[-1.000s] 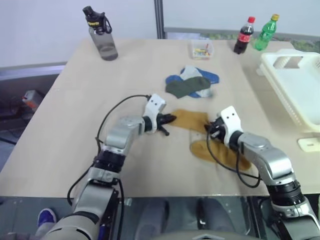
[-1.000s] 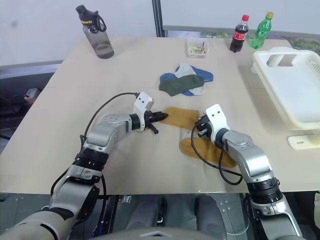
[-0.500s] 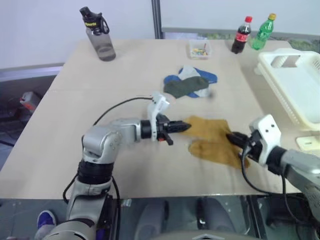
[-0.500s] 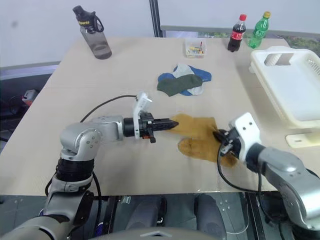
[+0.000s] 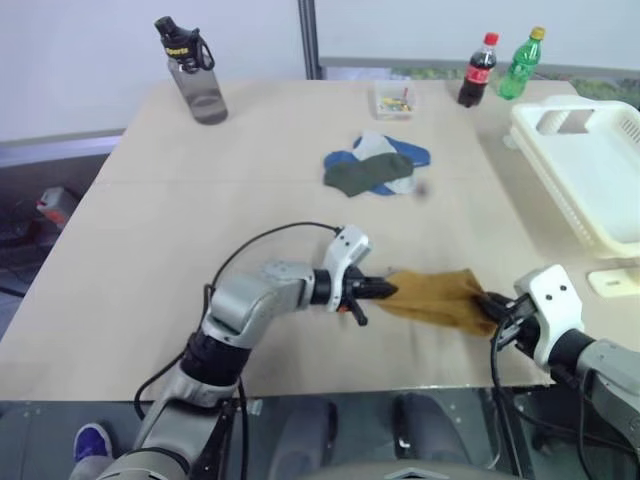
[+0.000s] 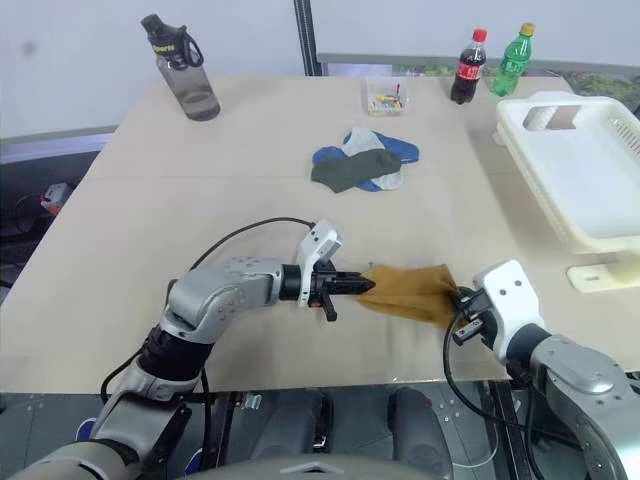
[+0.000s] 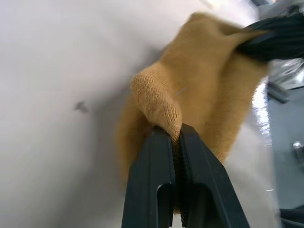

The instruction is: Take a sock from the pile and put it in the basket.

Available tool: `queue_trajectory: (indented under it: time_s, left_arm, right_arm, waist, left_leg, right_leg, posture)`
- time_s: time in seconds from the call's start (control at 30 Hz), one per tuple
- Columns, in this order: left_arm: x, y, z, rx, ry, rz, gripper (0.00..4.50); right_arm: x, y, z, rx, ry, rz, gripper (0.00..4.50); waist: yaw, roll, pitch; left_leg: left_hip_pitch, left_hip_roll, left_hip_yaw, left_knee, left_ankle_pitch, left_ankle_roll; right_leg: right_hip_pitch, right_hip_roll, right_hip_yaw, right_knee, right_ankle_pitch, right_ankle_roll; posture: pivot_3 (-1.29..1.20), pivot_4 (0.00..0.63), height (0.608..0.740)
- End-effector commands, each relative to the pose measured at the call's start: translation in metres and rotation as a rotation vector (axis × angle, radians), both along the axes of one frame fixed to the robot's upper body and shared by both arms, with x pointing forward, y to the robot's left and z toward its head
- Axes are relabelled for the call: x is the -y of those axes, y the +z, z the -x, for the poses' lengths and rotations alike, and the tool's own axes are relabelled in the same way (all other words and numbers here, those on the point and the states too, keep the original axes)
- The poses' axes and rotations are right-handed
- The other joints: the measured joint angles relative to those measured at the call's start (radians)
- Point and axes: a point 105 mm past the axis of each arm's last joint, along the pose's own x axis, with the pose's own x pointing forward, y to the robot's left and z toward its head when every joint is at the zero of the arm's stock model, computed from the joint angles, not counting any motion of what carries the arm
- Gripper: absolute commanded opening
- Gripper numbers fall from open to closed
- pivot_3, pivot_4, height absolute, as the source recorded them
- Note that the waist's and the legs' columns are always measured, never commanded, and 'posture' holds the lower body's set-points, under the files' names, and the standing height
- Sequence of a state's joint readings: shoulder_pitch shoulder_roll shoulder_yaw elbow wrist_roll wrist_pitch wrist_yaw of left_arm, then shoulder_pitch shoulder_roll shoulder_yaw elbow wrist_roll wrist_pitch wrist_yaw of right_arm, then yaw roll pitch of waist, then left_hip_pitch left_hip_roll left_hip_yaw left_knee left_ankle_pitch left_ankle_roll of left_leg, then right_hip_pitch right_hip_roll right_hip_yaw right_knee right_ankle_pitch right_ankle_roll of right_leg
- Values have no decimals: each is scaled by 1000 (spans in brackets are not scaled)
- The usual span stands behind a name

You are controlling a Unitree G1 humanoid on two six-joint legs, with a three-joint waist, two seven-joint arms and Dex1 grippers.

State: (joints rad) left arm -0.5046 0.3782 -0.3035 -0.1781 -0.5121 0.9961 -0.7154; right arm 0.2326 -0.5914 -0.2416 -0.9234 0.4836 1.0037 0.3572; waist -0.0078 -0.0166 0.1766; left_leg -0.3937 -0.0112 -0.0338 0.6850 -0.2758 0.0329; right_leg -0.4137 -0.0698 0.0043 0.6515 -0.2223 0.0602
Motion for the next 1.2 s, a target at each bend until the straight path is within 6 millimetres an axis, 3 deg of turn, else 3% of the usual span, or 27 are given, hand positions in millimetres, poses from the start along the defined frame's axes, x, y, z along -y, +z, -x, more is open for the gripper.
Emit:
queue_trajectory:
  time_s: [0.03,0.37,0.5,0.67,0.7,0.73,0.83,1.03,1.17,1.2]
  left_arm:
    - [5,-1,-4,67,-18,-11,0]
    - [14,0,-9,104,-44,2,0]
    - [18,-3,-10,90,-53,9,1237]
    - [9,-3,-16,113,-12,18,3507]
    - [5,-1,-18,117,-3,28,3793]
    - [0,2,-19,121,4,38,4405]
    - [-14,11,-19,125,9,65,4415]
    - [-36,18,-20,67,0,83,4415]
    - [-29,9,-15,-10,-34,71,4415]
    - [-26,5,-14,-47,-37,74,4415]
  right_arm:
    - [3,-4,2,15,-15,31,36]
    - [4,-14,7,8,-29,67,36]
    - [4,-26,9,-24,-42,72,0]
    - [11,-32,11,-20,-38,129,0]
    - [12,-28,12,-10,-31,123,361]
    - [15,-23,11,16,-38,130,812]
    - [18,-3,11,121,-21,168,1819]
    - [6,30,15,253,99,86,1819]
    - [1,23,5,233,143,49,189]
    - [-1,18,2,221,155,38,68]
  waist:
    - [1,0,0]
    - [4,0,0]
    - [5,0,0]
    - [7,0,-1]
    - [7,0,-1]
    - [7,0,-1]
    - [1,0,-1]
    - [1,0,-1]
    - [3,0,-1]
    - [4,0,-1]
  left_leg:
    - [0,0,0,0,0,0]
    - [-1,1,0,0,0,0]
    - [-1,0,-1,0,0,0]
    - [-1,0,-1,0,0,0]
    - [-1,0,-1,0,0,0]
    - [-1,1,-1,0,0,0]
    - [0,2,-1,0,0,0]
    - [-1,3,-1,0,0,0]
    - [-1,3,-1,0,0,0]
    - [-1,2,-1,0,0,0]
  right_leg:
    - [0,0,0,-1,0,0]
    - [0,0,-1,-2,0,0]
    - [0,0,-1,-3,0,0]
    - [1,0,-1,-3,0,0]
    - [1,0,-1,-3,0,0]
    - [1,0,-1,-3,0,0]
    - [1,0,-1,-3,0,0]
    - [1,1,-2,-4,0,0]
    - [2,0,-2,-4,0,0]
    - [2,0,-2,-4,0,0]
  posture:
    - [0,150,740]
    - [0,150,740]
    - [0,150,740]
    - [0,150,740]
    - [0,150,740]
    - [0,150,740]
    - [0,150,740]
    - [0,150,740]
    - [0,150,740]
    - [0,150,740]
